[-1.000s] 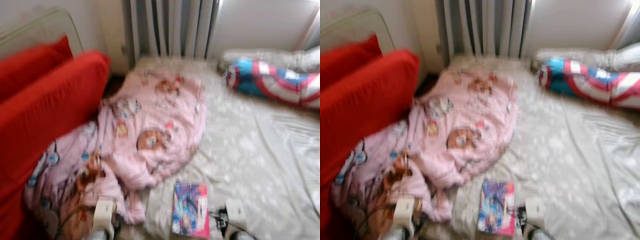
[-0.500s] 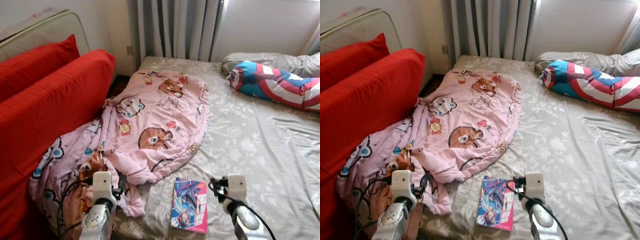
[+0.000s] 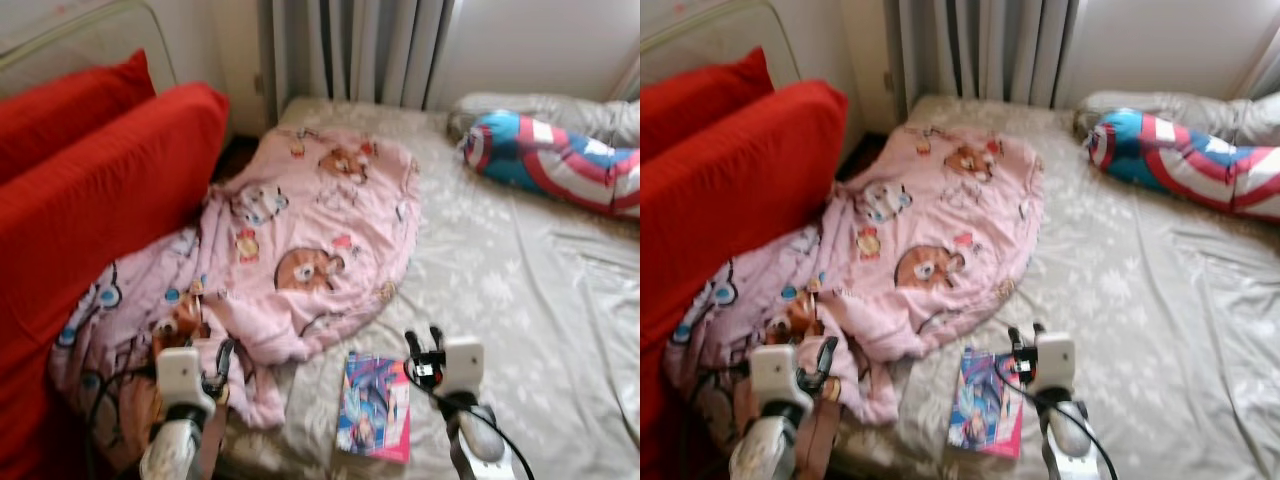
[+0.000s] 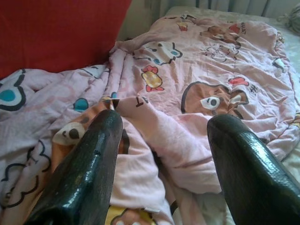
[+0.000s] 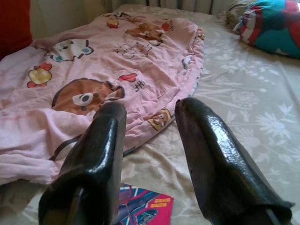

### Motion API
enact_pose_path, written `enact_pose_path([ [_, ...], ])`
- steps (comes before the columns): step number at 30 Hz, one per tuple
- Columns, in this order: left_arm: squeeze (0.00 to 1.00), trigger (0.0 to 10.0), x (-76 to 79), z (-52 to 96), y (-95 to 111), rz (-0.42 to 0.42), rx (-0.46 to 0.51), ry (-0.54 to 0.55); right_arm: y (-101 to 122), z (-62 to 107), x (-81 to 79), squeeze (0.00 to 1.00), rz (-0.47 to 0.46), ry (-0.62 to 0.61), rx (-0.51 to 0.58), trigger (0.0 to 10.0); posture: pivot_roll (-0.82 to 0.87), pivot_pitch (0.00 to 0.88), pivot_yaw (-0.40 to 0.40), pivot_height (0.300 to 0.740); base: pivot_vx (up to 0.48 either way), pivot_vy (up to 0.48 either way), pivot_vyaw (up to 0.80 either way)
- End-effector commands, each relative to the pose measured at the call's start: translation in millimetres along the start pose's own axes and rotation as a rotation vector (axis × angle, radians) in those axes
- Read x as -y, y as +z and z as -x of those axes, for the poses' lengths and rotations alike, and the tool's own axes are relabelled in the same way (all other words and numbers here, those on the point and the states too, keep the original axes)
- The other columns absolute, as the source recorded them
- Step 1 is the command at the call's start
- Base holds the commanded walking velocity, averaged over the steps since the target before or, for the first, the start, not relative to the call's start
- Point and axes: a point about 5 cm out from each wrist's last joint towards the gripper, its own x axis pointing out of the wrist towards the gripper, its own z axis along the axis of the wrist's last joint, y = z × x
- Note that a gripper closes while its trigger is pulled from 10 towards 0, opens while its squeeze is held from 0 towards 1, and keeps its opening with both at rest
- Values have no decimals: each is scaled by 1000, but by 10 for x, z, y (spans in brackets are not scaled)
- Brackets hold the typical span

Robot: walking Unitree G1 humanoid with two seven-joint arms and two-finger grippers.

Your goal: Clean up the room

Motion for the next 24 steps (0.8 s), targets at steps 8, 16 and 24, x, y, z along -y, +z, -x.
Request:
enact_pose_path([
  [8, 0, 10000, -27, -73, 155, -45, 45, -30, 172, -94, -12, 0, 22, 2, 52, 10000, -34, 94, -32, 740, 0, 0, 0],
  [16, 0, 10000, -66, -72, 241, -76, 55, -54, 210, -126, -2, 0, 11, -28, 50, 10000, -29, 86, -15, 740, 0, 0, 0],
  [24, 0, 10000, -49, -195, 272, -100, 32, -86, 207, -59, 41, 0, -24, -110, 51, 10000, -77, 67, 46, 740, 0, 0, 0],
])
